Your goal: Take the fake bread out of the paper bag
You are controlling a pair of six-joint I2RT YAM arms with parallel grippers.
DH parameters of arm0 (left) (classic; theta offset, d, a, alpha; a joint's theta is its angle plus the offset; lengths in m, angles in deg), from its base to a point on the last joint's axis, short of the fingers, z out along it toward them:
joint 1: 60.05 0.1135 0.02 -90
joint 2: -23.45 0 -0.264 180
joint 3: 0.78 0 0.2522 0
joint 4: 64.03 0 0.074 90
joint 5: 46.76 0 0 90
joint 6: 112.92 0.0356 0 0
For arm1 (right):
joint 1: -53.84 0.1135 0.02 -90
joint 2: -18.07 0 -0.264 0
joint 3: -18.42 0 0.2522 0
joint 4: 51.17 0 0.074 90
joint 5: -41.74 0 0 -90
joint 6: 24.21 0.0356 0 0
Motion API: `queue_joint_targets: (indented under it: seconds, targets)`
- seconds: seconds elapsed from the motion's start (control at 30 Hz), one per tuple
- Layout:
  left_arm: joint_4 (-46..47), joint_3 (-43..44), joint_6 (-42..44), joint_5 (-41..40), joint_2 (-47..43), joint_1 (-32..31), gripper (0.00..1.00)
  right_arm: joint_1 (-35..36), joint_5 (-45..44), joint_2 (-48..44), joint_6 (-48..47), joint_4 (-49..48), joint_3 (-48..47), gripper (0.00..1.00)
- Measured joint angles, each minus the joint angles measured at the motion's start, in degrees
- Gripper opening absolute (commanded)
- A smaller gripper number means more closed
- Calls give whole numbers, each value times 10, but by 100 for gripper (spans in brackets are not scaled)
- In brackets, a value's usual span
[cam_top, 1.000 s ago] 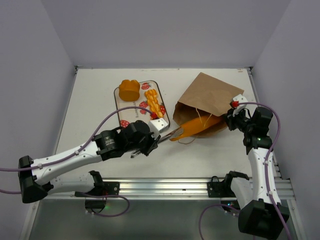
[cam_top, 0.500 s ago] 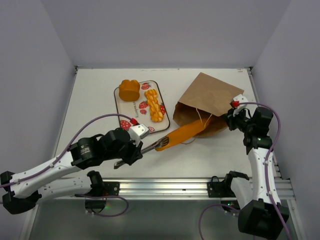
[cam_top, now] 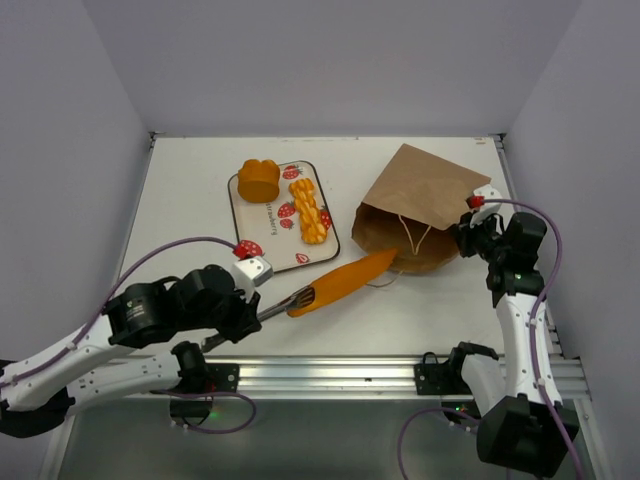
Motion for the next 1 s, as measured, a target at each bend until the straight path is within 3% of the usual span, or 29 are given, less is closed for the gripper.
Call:
queue_joint_targets:
  seconds: [0.43, 0.73, 1.0]
  targets:
    - [-75, 70, -57, -6, -99, 0, 0, 0, -45, 7, 31, -20, 0, 0]
    - [-83, 125, -68, -22, -96, 1, 0, 0, -46, 11, 33, -20, 0, 0]
    - [-33, 136, -74, -79, -61, 0, 0, 0, -46, 11, 33, -20, 0, 0]
